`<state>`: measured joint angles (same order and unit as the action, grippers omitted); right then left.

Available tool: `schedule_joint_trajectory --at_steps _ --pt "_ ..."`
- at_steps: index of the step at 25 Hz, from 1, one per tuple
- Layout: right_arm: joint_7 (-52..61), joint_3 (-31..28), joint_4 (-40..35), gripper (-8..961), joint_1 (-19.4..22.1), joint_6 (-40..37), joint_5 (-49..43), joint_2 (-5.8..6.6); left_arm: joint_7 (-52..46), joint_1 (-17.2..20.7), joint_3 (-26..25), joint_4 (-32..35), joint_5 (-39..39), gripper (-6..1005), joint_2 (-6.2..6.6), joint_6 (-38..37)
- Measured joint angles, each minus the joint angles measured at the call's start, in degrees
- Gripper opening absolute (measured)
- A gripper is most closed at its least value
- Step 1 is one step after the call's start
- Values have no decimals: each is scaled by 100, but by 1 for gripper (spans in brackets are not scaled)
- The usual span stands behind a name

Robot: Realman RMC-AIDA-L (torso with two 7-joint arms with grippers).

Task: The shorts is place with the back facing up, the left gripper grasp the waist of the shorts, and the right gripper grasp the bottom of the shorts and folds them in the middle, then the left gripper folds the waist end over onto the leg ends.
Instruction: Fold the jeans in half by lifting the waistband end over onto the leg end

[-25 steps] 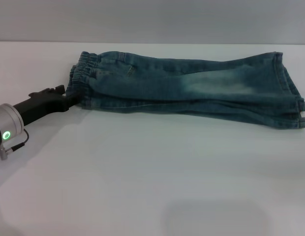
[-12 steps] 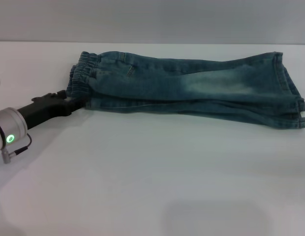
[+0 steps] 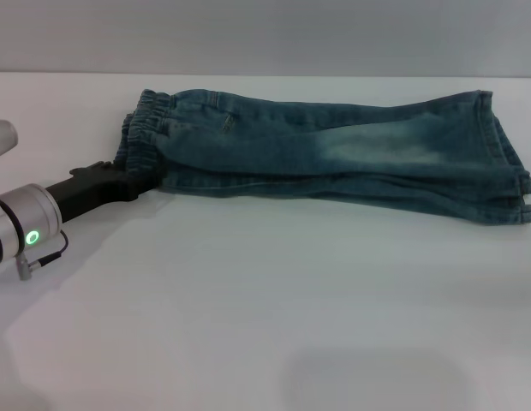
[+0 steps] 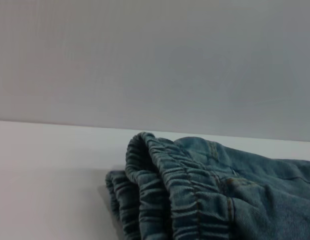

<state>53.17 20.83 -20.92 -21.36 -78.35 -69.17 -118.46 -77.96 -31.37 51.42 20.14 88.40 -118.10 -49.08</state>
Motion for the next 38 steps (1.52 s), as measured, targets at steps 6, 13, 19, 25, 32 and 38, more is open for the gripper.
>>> schedule_joint_trajectory --at_steps 6,13,19,25,32,38 --pt "-8 0 0 651 5 0 0 0 0 -59 9 -29 6 748 -8 -9" --pt "-8 -8 1 652 26 -1 0 0 -23 -116 153 -80 0 741 -10 33" --pt "-8 -38 1 651 35 -3 0 0 -112 -77 156 -70 -19 667 -7 119" --pt "-9 -81 9 652 49 -5 0 0 -93 -35 113 -36 -32 464 -4 146" --pt "-9 -79 23 652 47 -5 0 0 -89 -51 104 -23 -43 231 -7 142" --pt "-9 -143 61 652 42 -5 0 -2 -88 -54 105 -18 -43 111 -9 141"
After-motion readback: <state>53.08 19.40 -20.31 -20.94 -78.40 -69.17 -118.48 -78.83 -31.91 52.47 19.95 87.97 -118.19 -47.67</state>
